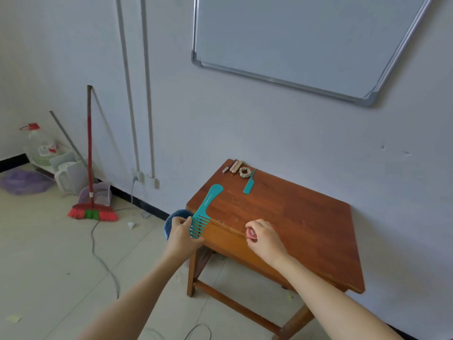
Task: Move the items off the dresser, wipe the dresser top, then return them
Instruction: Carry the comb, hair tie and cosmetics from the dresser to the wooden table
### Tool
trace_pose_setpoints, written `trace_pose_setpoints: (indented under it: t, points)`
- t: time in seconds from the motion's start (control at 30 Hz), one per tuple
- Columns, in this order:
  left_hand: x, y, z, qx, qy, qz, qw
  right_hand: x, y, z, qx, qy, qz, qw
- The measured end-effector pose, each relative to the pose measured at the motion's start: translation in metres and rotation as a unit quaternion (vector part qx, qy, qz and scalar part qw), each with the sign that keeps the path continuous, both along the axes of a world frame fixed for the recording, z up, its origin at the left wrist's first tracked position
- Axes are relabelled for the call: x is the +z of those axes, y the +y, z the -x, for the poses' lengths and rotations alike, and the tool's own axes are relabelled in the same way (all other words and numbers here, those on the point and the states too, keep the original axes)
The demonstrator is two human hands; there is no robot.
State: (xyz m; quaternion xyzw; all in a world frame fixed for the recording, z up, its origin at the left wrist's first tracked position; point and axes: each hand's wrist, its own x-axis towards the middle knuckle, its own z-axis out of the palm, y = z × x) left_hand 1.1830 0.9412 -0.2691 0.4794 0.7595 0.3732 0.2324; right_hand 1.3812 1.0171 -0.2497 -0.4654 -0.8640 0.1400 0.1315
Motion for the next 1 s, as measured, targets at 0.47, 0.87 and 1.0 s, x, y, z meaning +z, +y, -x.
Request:
trace_pose_setpoints:
  t: [0.47,0.87,1.0]
  points:
    - [-0.033,0.181,-0.034,-0.134,-0.059,0.052,0.988,-0.042,0.115,-0.042,-0.171,0.0,0.067,0.983]
    - [-0.06,0.322,-0.098,-0.051,-0.039,0.168,0.984,-0.066,0.271,-0.088,-0.154,0.042,0.102,0.982]
    - [-0.07,0.339,-0.106,-0.027,-0.028,0.168,0.985,-0.074,0.296,-0.087,-0.142,0.064,0.117,0.981]
